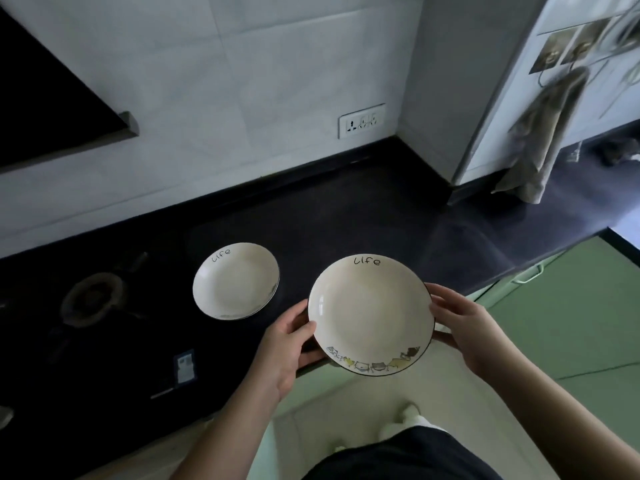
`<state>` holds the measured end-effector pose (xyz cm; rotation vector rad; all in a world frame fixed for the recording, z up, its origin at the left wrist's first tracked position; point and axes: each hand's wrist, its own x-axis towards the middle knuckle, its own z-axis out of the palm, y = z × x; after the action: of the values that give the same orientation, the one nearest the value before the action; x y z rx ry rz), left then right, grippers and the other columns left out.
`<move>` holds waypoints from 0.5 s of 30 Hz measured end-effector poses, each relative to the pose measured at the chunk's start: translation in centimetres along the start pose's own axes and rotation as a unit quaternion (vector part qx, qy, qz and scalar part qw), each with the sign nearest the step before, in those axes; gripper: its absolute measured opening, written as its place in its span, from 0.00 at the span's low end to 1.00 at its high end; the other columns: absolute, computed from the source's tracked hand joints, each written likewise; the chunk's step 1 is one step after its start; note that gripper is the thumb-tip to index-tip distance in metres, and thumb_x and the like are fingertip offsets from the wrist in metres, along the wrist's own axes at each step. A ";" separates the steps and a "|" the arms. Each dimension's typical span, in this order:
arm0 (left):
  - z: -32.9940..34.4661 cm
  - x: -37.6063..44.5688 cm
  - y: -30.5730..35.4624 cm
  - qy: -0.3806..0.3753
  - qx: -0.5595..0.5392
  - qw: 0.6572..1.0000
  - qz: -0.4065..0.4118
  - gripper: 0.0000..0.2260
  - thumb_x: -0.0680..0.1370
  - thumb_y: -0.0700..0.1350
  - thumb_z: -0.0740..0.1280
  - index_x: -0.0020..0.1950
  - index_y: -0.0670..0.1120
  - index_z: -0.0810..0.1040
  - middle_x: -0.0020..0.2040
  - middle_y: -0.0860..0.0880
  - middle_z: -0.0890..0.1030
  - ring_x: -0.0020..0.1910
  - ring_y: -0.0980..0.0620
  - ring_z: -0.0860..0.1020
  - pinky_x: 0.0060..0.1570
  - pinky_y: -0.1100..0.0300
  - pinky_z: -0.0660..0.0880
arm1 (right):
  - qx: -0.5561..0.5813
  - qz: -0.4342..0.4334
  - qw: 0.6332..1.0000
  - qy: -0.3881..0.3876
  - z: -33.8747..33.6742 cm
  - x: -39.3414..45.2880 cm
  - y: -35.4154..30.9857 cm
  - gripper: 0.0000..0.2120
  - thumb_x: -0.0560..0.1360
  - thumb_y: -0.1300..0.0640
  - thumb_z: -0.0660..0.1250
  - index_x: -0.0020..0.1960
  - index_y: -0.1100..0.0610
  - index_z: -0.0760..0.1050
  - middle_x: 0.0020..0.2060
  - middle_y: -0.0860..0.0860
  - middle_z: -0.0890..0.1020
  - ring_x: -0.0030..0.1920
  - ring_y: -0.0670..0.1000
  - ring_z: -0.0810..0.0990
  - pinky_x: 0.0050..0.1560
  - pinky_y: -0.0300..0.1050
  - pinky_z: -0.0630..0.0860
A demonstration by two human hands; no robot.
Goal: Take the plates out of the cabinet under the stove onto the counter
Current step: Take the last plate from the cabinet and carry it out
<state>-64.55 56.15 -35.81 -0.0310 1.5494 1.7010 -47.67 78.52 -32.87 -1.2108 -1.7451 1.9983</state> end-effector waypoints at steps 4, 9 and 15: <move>0.7 3.0 0.3 0.031 -0.013 0.999 -0.021 0.18 0.79 0.34 0.65 0.63 0.52 0.80 0.57 0.48 0.83 0.53 0.51 0.83 0.40 0.52 0.82 | -0.017 0.011 1.000 -0.007 0.1 4.3 -0.9 0.13 0.79 0.62 0.64 0.57 0.47 0.80 0.46 0.47 0.87 0.41 0.48 0.85 0.36 0.40 0.81; 2.2 7.5 1.0 0.078 -0.013 0.996 -0.032 0.18 0.79 0.34 0.66 0.61 0.56 0.79 0.57 0.48 0.81 0.55 0.50 0.82 0.40 0.52 0.82 | -0.038 0.032 0.998 -0.041 0.0 10.6 -1.9 0.12 0.78 0.62 0.65 0.55 0.47 0.80 0.46 0.47 0.87 0.44 0.50 0.86 0.37 0.42 0.82; 4.1 12.3 1.4 0.125 -0.022 0.990 -0.058 0.18 0.78 0.35 0.68 0.61 0.56 0.79 0.59 0.47 0.79 0.56 0.49 0.81 0.40 0.51 0.83 | -0.068 0.068 0.993 -0.073 -0.2 17.7 -3.0 0.14 0.77 0.63 0.65 0.50 0.43 0.80 0.43 0.45 0.86 0.42 0.47 0.86 0.34 0.39 0.81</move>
<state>-71.57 66.27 -40.03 -0.3636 1.6554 1.6887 -59.75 90.84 -37.69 -1.2874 -1.9449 2.1225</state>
